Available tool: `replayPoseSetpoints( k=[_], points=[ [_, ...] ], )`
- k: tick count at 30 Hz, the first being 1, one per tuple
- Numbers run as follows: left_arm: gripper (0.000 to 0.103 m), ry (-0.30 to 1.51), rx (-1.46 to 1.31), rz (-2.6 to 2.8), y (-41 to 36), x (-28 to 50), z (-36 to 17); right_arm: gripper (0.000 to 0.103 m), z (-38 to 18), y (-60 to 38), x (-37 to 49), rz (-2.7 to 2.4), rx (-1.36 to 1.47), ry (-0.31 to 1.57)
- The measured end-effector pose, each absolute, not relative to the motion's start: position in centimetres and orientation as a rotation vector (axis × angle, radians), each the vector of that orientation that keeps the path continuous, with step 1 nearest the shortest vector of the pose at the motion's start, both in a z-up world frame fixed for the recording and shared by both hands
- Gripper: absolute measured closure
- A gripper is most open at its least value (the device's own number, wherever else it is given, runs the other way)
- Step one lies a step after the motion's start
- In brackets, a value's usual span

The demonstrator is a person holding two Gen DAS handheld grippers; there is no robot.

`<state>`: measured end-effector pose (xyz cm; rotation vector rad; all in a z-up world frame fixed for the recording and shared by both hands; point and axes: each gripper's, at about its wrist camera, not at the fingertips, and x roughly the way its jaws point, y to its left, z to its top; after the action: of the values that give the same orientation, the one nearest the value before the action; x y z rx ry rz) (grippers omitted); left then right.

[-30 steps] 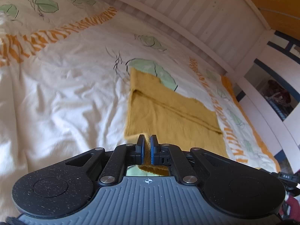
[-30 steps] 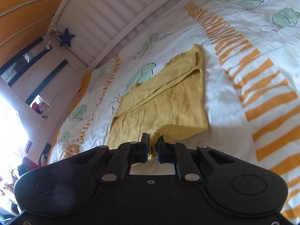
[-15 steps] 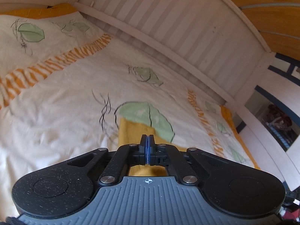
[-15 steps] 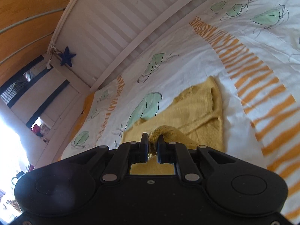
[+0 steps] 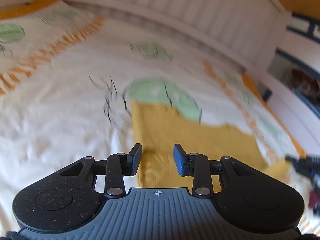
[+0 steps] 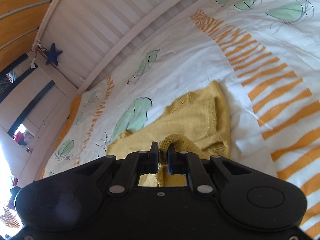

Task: Fold small clothes
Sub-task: 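Lift the hem with both grippers and fold it over toward the collar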

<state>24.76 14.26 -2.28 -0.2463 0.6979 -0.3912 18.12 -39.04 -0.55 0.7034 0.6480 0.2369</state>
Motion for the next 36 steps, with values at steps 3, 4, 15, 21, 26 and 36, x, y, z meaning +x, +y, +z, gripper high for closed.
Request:
replayPoseSetpoints(
  k=[3,4,15,21,26,36],
  points=[
    [0.065,0.736,-0.147,-0.441,13.0,24.4,-3.3,0.085,-0.9,-39.3,17.8,0.226,0.713,0.659],
    [0.062,0.743,-0.102,-0.463,12.4,24.6,-3.5,0.085,-1.0,-39.3,17.7,0.223,0.716,0.661],
    [0.06,0.796,0.184,-0.542,7.5,28.2,-6.0,0.084,-1.9,-39.4,17.6,0.226,0.718,0.685],
    [0.06,0.865,0.241,-0.616,5.8,29.3,-7.0,0.084,-2.4,-39.5,17.7,0.227,0.727,0.692],
    [0.08,0.861,0.191,-0.585,6.0,29.5,-7.0,0.084,-2.5,-39.6,17.5,0.228,0.728,0.696],
    [0.098,0.674,0.089,-0.434,7.0,25.5,-5.1,0.084,-2.0,-39.6,16.6,0.224,0.728,0.68]
  ],
)
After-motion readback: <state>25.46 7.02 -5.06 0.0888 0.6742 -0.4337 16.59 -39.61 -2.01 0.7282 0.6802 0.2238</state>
